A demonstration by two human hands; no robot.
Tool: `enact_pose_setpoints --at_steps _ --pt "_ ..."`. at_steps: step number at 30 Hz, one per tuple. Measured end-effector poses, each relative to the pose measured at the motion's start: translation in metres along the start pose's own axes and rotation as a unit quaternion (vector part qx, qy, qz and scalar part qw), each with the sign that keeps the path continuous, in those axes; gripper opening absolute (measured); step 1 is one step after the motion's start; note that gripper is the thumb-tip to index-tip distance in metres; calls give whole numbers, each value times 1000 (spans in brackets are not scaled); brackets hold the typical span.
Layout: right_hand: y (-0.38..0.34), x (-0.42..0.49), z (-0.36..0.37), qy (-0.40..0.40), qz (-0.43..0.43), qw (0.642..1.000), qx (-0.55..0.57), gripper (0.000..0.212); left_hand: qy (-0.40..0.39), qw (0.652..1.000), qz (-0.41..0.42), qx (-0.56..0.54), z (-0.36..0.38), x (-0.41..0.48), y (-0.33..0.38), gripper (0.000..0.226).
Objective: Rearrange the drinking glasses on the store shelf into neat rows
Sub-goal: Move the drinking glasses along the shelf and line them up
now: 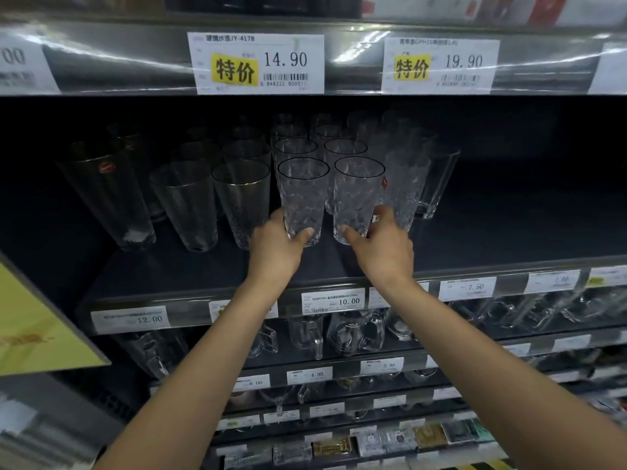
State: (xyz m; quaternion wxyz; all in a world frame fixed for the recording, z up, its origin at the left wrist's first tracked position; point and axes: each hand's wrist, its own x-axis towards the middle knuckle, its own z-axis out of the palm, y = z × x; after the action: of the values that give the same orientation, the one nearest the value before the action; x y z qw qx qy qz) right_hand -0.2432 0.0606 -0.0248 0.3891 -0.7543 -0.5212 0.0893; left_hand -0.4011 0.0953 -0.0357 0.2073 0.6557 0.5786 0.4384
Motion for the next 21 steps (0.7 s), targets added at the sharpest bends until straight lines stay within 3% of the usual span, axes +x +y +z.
enact_pose_setpoints --at_steps 9,12,14,17,21 --pt "4 -9 -6 3 -21 999 43 64 -12 999 -40 -3 -11 -8 10 41" --pt "0 -21 -13 50 -77 994 67 47 1 998 -53 21 -33 -15 11 46" --pt "-12 -31 -16 54 -118 987 93 32 32 997 -61 27 -51 -19 8 38" --pt "-43 -45 -11 14 -150 979 139 22 105 991 -68 39 -80 -25 1 30" --pt "-81 -62 12 -88 -146 974 148 37 193 977 -78 49 -107 -26 -26 41"
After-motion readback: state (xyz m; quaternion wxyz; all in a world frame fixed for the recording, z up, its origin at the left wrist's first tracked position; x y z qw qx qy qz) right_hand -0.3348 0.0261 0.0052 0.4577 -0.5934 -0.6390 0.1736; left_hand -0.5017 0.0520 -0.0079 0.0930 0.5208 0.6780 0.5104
